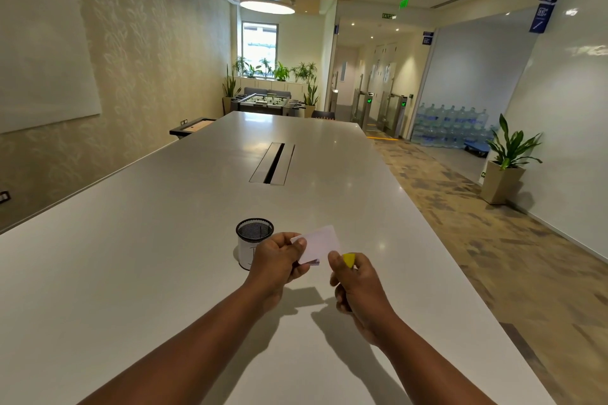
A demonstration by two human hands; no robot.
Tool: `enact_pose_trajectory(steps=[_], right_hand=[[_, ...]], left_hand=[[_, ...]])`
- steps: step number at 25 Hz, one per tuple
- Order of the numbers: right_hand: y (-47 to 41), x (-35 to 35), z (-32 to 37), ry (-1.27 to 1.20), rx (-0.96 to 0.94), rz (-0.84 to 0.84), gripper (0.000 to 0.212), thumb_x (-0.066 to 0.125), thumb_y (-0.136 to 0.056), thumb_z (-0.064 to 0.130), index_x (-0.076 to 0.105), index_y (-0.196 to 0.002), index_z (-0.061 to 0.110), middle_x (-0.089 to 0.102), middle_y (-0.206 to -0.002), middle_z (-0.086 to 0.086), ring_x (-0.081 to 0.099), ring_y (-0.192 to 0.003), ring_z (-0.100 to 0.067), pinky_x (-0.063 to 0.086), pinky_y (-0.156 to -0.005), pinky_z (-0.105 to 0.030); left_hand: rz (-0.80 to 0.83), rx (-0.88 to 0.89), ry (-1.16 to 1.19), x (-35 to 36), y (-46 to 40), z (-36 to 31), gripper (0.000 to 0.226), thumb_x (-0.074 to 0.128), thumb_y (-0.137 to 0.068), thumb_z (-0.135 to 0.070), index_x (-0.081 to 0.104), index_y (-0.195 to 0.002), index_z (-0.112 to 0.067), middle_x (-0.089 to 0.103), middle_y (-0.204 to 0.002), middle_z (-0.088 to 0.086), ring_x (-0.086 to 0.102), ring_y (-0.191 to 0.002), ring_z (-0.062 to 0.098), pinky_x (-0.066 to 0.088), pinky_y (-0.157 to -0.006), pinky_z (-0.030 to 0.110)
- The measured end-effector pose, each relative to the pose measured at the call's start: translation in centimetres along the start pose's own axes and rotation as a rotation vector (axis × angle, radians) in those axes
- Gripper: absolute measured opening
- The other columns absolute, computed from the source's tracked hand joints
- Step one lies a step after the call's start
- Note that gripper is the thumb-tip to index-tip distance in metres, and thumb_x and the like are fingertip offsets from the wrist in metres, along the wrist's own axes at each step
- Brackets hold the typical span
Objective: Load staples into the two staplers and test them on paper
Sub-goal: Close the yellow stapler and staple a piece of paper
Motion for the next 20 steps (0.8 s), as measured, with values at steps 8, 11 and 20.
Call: enact_pose_trajectory(steps=[8, 11, 20], right_hand=[[0.8, 1.9, -0.2, -0.084, 0.025, 0.177, 0.047, 0.070, -0.088, 0.045, 0.057, -0.117, 0.010, 0.058, -0.091, -0.007, 0.051, -0.061, -0.014, 0.042, -0.053, -0.029], [0.3, 1.3, -0.1, -0.102, -0.011, 0.099, 0.045, 0.074, -0.083, 0.045, 0.067, -0.114, 0.013, 0.064, -0.090, -0.004, 0.059, -0.073, -0.012, 0.049, -0.061, -0.030], [-0.3, 1.2, 0.1, -0.227, 0.032, 0.125, 0.044, 0.078, -0.080, 0.031, 0.070, -0.118, 0.010, 0.074, -0.091, -0.001, 0.069, -0.078, -0.010, 0.056, -0.074, -0.026]], left_hand=[[0.035, 0.018, -0.047, 0.0, 0.2, 0.0, 0.017, 0.068, -0.092, 0.004, 0.066, -0.105, -0.006, 0.075, -0.097, 0.012, 0.076, -0.078, 0.019, 0.059, -0.066, 0.025], [0.029, 0.021, -0.062, -0.1, 0.2, 0.0, 0.016, 0.069, -0.093, 0.001, 0.067, -0.107, -0.006, 0.076, -0.095, 0.010, 0.077, -0.078, 0.019, 0.060, -0.065, 0.026], [0.042, 0.068, -0.167, 0.1, 0.6, -0.1, 0.009, 0.069, -0.094, -0.005, 0.071, -0.100, -0.012, 0.079, -0.087, 0.004, 0.077, -0.081, 0.017, 0.061, -0.068, 0.028]])
Point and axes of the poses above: each hand's wrist, its own y-axis away from the middle knuckle, its own x-axis out of the palm, z = x × y, the point moved 6 cm from there along -y, towards the middle knuckle
